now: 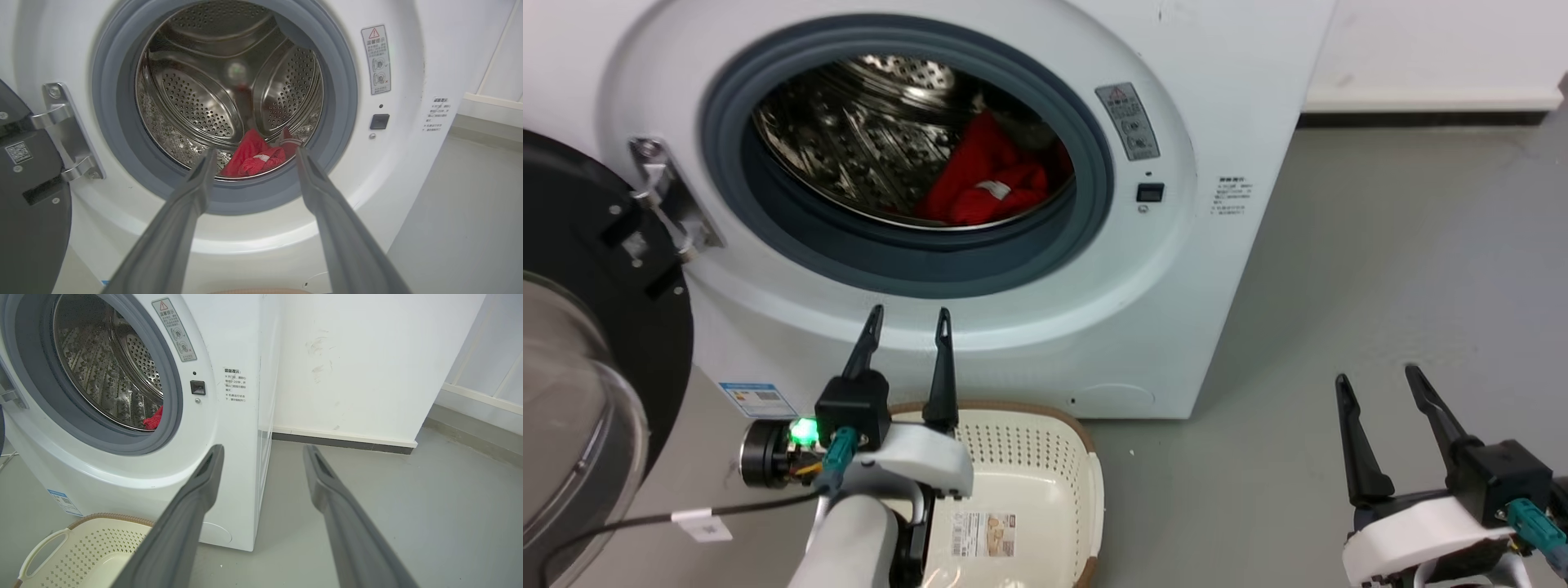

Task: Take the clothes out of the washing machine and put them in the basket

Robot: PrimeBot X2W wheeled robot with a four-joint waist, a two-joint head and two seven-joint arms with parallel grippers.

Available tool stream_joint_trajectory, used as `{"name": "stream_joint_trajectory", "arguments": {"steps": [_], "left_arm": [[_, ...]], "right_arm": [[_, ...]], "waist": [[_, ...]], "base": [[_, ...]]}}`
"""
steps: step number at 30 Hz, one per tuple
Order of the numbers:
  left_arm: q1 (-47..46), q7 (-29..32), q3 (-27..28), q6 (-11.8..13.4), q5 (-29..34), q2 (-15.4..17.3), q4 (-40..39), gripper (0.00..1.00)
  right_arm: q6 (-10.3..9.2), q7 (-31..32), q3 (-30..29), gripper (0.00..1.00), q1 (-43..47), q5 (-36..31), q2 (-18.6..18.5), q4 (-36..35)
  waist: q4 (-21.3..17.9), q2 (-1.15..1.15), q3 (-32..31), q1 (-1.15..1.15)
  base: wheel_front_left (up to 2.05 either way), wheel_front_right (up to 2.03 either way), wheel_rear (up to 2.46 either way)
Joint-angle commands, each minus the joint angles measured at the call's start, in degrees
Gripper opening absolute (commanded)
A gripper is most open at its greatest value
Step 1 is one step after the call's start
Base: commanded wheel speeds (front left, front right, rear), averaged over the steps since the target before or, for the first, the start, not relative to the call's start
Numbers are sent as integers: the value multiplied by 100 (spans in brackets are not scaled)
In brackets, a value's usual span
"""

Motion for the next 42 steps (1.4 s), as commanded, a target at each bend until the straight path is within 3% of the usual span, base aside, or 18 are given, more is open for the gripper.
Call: {"name": "stream_joint_trajectory", "arguments": {"steps": [1,11,19,31,42], "left_arm": [[-238,-16,46,31,-9,-9,120,100],[-1477,-16,386,-58,-35,188,1120,100],[-2729,-8,605,-161,-53,622,2329,100],[-4445,281,649,-266,-10,1229,3811,100],[-5924,706,457,-294,111,1500,4628,100]], "right_arm": [[-4,6,40,100,-132,28,8,-61],[-4,-96,229,100,-511,163,10,-166],[-4,-288,457,100,-850,378,11,-5],[-4,-648,842,100,-1203,765,13,441],[-4,-869,1130,100,-1407,1080,13,790]], "waist": [[-186,0,294,0],[-702,0,1166,0],[-1180,0,1868,0],[-1818,0,2594,0],[-2184,0,3135,0]], "base": [[0,0,0],[0,0,0],[0,0,0],[0,0,0],[0,0,0]]}}
